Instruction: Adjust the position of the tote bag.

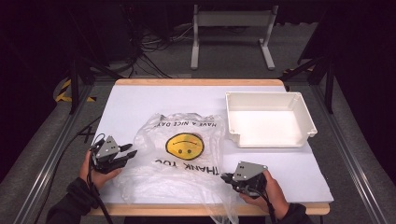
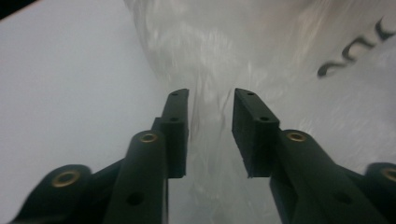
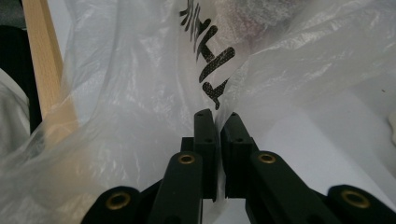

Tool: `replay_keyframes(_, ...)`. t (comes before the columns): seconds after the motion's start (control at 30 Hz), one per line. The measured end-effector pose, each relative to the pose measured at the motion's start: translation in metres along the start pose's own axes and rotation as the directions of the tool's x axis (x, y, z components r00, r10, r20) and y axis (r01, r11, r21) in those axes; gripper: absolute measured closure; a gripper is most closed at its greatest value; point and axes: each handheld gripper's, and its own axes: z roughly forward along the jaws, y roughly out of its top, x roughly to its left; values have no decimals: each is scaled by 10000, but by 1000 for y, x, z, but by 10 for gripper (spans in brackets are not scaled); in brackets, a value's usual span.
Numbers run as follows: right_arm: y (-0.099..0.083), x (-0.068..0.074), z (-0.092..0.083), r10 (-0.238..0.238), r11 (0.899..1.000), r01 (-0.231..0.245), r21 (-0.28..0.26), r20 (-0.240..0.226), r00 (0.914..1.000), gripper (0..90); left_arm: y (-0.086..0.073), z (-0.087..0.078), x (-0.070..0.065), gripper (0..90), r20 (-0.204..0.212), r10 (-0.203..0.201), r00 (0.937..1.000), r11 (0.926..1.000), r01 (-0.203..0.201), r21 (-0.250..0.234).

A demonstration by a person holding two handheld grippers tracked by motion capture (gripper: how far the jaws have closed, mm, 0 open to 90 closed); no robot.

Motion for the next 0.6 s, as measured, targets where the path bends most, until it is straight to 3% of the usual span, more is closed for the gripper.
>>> replay_keyframes(0.03,0,-1,-4,18,9999,-15,-125,225,9997,768,3,-9,-7,425,-82,-154,9998,9995,152,-259)
replay_keyframes(0.07,0,-1,-4,18,9999,-15,-125,225,9997,768,3,-9,-7,363,-82,-154,9998,9995,152,-259)
replay_keyframes(0.23,2,-4,-16,180,9975,-152,-694,410,9990,703,12,-38,-28,277,490,0,9988,9924,60,-1225)
replay_keyframes(0.33,6,-1,-22,110,9960,-69,-889,458,9989,654,15,-53,-47,258,923,385,9950,9880,-241,-1528)
replay_keyframes(0.43,11,2,-27,155,9935,-106,-1133,420,9990,576,9,-51,-64,242,1079,676,9919,9929,-563,-1044)
replay_keyframes(0.53,15,5,-30,117,9917,-54,-1284,486,9987,512,3,-47,-72,224,1019,667,9926,9959,-600,-677)
replay_keyframes(0.6,21,13,-34,46,9885,-12,-1515,225,9997,479,-5,-43,-77,220,963,519,9940,9982,-488,-342)
